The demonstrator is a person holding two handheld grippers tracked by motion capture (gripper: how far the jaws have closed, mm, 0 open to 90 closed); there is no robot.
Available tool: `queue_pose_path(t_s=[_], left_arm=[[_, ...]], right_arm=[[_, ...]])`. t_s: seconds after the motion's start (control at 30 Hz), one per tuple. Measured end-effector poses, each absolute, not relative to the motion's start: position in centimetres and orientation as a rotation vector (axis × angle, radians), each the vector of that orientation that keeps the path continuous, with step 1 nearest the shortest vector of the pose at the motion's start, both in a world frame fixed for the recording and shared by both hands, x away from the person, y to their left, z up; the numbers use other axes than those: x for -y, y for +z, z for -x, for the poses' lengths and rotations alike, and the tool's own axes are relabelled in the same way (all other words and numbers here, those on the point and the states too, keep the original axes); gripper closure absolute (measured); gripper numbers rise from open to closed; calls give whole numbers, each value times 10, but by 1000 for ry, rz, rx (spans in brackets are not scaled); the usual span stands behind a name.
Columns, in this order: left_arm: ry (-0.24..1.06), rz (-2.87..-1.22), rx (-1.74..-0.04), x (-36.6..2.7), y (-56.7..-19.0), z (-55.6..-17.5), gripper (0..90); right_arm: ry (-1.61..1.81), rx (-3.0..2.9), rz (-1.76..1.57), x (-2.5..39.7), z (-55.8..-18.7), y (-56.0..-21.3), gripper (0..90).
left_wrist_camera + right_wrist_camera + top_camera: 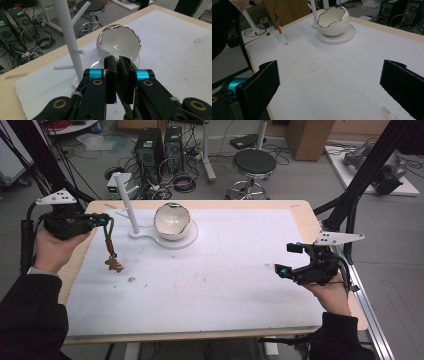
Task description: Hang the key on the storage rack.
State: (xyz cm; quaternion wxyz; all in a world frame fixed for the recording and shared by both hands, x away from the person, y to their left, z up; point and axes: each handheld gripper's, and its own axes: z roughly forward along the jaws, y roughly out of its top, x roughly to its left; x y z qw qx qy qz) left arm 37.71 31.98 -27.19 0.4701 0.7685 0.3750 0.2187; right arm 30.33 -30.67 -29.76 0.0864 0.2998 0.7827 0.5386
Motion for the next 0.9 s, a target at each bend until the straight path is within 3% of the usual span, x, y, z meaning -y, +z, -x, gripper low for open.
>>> queue_pose_path(t_s=[0.9], left_arm=[[581, -1888, -1031, -306, -292, -457, 846]], right_arm=[[1542, -2319, -941, 312, -303, -304, 19]])
